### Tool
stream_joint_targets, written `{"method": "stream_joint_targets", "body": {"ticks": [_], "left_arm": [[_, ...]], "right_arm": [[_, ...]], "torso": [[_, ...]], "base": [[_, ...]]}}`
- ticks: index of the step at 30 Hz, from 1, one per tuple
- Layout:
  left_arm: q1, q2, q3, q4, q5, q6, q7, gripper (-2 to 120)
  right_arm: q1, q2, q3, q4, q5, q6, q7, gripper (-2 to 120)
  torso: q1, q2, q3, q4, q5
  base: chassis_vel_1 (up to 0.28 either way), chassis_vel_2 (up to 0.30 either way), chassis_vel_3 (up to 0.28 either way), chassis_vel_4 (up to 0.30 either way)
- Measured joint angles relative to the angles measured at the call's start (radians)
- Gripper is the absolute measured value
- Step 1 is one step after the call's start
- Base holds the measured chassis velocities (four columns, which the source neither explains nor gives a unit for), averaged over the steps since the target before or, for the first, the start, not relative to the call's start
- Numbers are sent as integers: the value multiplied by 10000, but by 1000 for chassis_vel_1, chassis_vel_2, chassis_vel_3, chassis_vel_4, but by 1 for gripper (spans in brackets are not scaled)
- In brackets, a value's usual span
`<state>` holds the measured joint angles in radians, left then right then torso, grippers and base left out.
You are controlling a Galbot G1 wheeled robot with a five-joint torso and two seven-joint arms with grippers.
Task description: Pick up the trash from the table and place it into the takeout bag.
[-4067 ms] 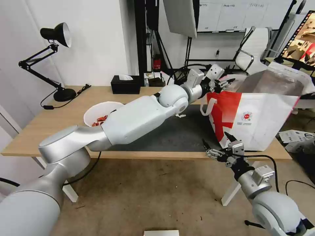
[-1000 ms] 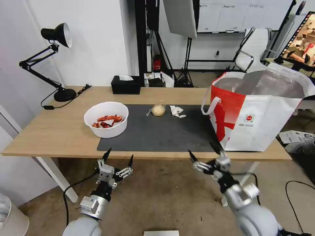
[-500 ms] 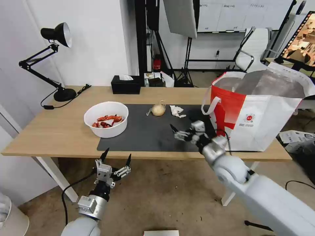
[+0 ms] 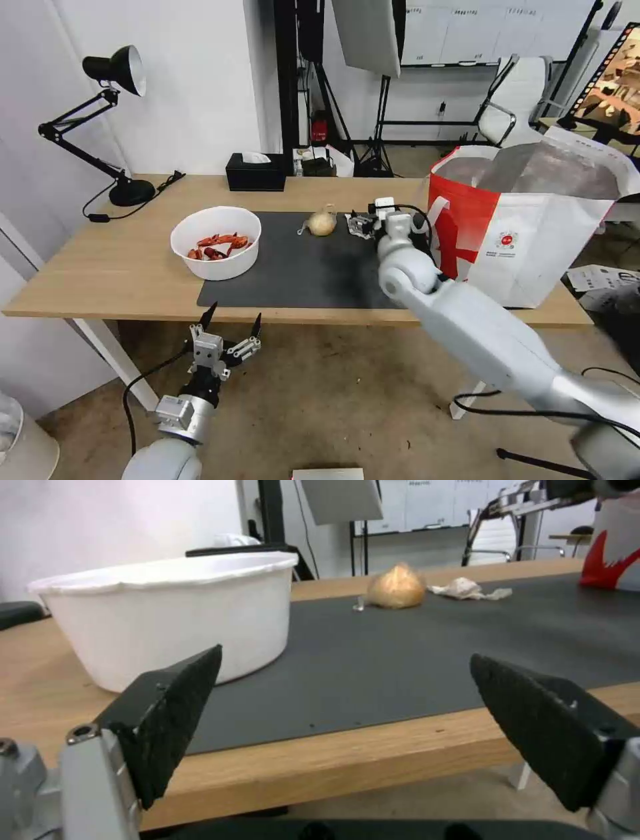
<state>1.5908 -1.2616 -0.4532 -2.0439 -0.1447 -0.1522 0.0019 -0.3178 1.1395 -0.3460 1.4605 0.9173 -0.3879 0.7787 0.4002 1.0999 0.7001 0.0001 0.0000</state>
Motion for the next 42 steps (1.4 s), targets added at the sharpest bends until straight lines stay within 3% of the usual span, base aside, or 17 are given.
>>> {"method": "stream_joint_targets", "body": {"ticks": [8,21,30,36,42], "left_arm": [[54,32,24,-16,-270,2,3,100],[132,78,-34,-158,-279,-16,4,100],[160,26,-40,-166,-245,-21,4,100],[216,-75,-63,-261,-46,-141,41,100],[240,-80,-2,-209,85,-277,117,100]], "right_arm": [[1149,1007,-51,-1842,1097,-758,1121,100],[1679,1647,0,-3232,1159,-946,1022,100],[1877,1852,17,-3901,1138,-1622,-458,100],[1926,1914,-99,-4515,-15,-1818,-2275,100],[1920,2040,-104,-4802,-314,-1818,-2474,100]], "torso": [[-1,1,-1,0,0],[-1,1,-1,-1,0],[-1,1,-1,0,0],[-2,1,-1,-2,0],[-2,1,-2,0,-1]], "base": [[0,0,0,0],[0,0,0,0],[0,0,0,0],[0,0,0,0],[0,0,0,0]]}}
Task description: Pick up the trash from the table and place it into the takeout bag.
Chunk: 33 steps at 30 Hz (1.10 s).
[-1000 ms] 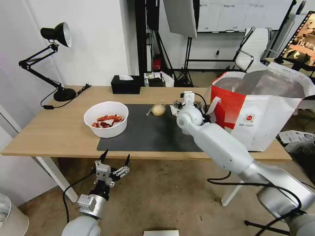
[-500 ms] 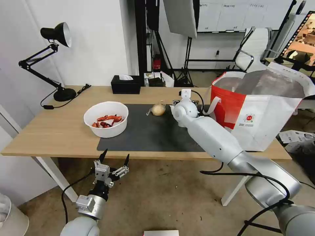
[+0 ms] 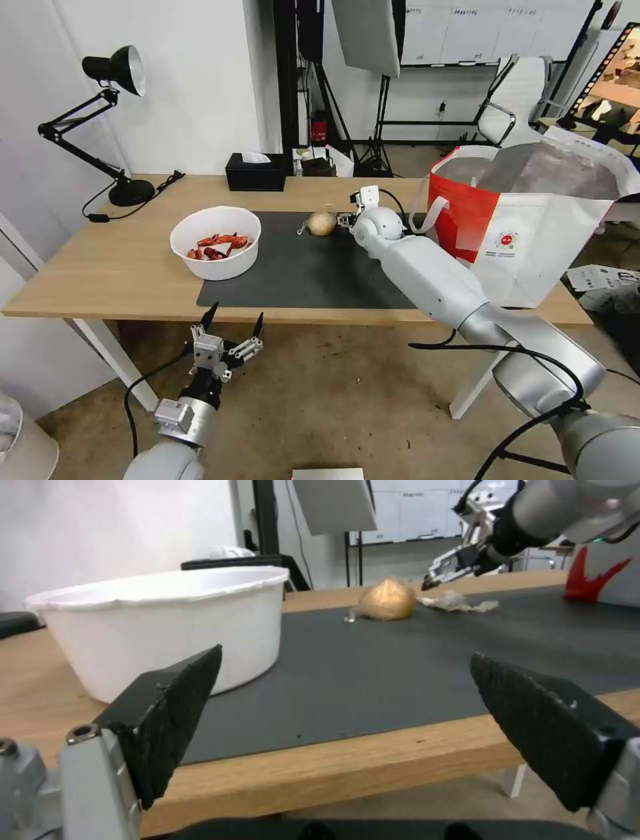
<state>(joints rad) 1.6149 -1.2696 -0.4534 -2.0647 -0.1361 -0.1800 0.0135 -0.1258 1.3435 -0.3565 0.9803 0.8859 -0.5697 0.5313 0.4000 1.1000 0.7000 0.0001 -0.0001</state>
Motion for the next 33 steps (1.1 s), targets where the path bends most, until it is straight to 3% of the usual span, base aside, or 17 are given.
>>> {"method": "stream_joint_targets", "body": {"ticks": [26,30,33], "left_arm": [[71,230,-70,-499,-427,-30,334,100],[81,215,-62,-542,-435,-29,351,100],[136,206,-75,-594,-463,-29,354,100]], "right_arm": [[-88,-138,-153,-274,37,-120,-302,99],[-88,-157,-159,-366,36,-115,-379,89],[-103,-229,-217,-432,-2,-62,-749,72]], "torso": [[0,0,0,0,1],[-1,1,0,0,1],[-2,3,-3,1,0]], "base": [[0,0,0,0],[0,0,0,0],[0,0,0,0]]}}
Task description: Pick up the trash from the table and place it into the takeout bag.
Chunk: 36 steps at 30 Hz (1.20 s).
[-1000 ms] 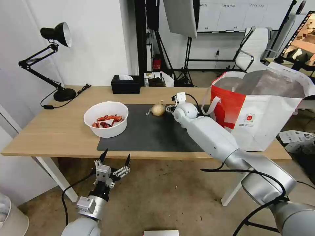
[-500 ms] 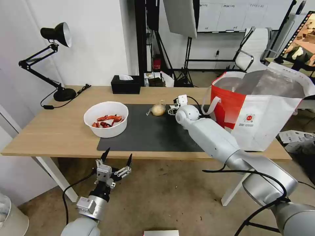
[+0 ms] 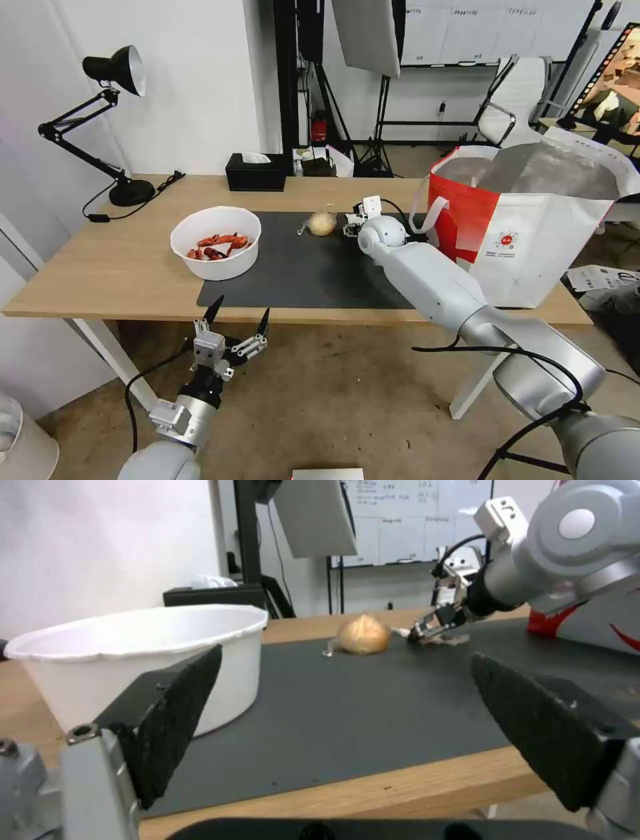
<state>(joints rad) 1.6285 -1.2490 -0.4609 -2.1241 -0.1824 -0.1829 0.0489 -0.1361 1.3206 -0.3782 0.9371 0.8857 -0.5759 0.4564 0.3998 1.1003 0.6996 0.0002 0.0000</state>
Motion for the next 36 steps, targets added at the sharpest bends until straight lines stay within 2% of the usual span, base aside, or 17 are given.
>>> {"method": "stream_joint_targets", "body": {"ticks": [1,4,6,8,10,13,14,21,28,30,31,34,35,36], "left_arm": [[0,0,0,0,0,0,0,100],[59,-15,-7,-2,-27,3,79,100],[71,-29,-2,-2,-27,5,94,100],[106,-80,35,-14,-28,13,122,100],[117,-95,52,-25,-28,17,124,100],[124,-87,98,-29,-27,35,130,100],[124,-87,98,-29,-27,35,130,100],[77,-88,180,34,-20,45,132,100],[71,-83,196,39,-17,45,133,100],[73,-82,175,35,-17,45,132,100],[73,-82,175,35,-17,45,132,100],[75,-88,140,19,-16,44,130,100],[75,-88,140,19,-16,44,130,100],[79,-91,131,13,-17,41,128,100]], "right_arm": [[0,0,0,0,0,0,0,72],[-43,-81,-7,-6,-27,87,-310,59],[-52,-117,-14,6,-28,99,-363,55],[-76,-227,-25,42,-27,120,-471,43],[-91,-289,-27,57,-26,129,-510,40],[-162,-459,-44,149,-30,213,-586,25],[-162,-459,-44,149,-30,213,-586,25],[-307,-667,-42,433,-16,336,-608,0],[-415,-746,119,862,-17,755,-312,0],[-616,-928,271,1630,-204,1049,155,0],[-616,-928,271,1630,-204,1049,155,0],[-1267,-1525,472,3549,-504,1566,942,0],[-1267,-1525,472,3549,-504,1566,942,0],[-1528,-1743,556,4207,-604,1819,1105,0]], "torso": [[0,0,0,0,0],[-1,0,0,3,1],[-1,0,0,5,1],[-1,0,1,9,2],[-1,0,1,9,1],[0,0,2,1,1],[0,0,2,1,1],[2,-3,4,-6,-1],[5,-7,9,-11,1],[5,-6,7,-5,0],[5,-6,7,-5,0],[5,-6,6,-3,1],[5,-6,6,-3,1],[5,-6,4,-2,1]], "base": [[0,0,0,0],[0,0,0,0],[0,0,0,0],[0,0,0,0],[0,0,0,0],[0,0,0,0],[0,0,0,0],[0,0,0,0],[0,0,0,0],[0,0,0,0],[0,0,0,0],[0,0,0,0],[0,0,0,0],[0,0,0,0]]}}
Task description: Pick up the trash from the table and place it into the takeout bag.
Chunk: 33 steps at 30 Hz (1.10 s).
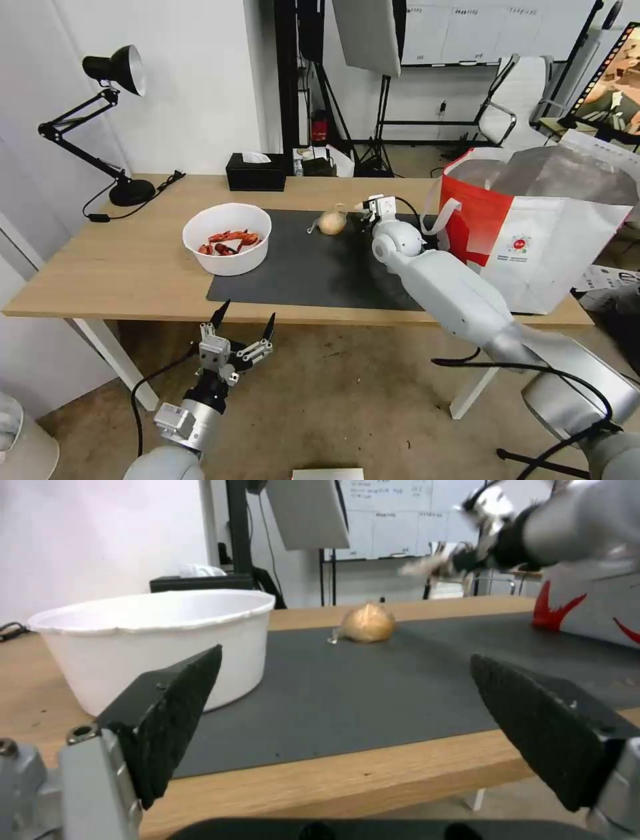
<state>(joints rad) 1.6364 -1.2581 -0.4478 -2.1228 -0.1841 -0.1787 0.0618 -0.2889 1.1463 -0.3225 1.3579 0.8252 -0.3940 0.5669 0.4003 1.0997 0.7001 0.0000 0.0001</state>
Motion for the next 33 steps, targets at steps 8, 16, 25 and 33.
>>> {"method": "stream_joint_targets", "body": {"ticks": [8,16,25,33], "left_arm": [[6,-72,-24,12,3,-42,-16,100],[-17,-104,0,6,40,-63,-30,100],[24,-241,258,-63,285,-69,-35,100],[182,-391,444,-320,599,-46,-2,100]], "right_arm": [[-1763,-1478,840,3326,-632,1774,-46,0],[-2914,-2838,2751,5614,-1638,3096,17,0],[-3363,-5257,5144,7033,1810,-273,3339,0],[-3275,-6039,5484,6535,3306,-1196,2869,6]], "torso": [[-2,1,-1,-3,0],[-3,2,-2,0,1],[-4,3,-2,-3,1],[-3,3,-1,0,1]], "base": [[0,0,0,0],[0,0,0,0],[0,0,0,0],[0,0,0,0]]}}
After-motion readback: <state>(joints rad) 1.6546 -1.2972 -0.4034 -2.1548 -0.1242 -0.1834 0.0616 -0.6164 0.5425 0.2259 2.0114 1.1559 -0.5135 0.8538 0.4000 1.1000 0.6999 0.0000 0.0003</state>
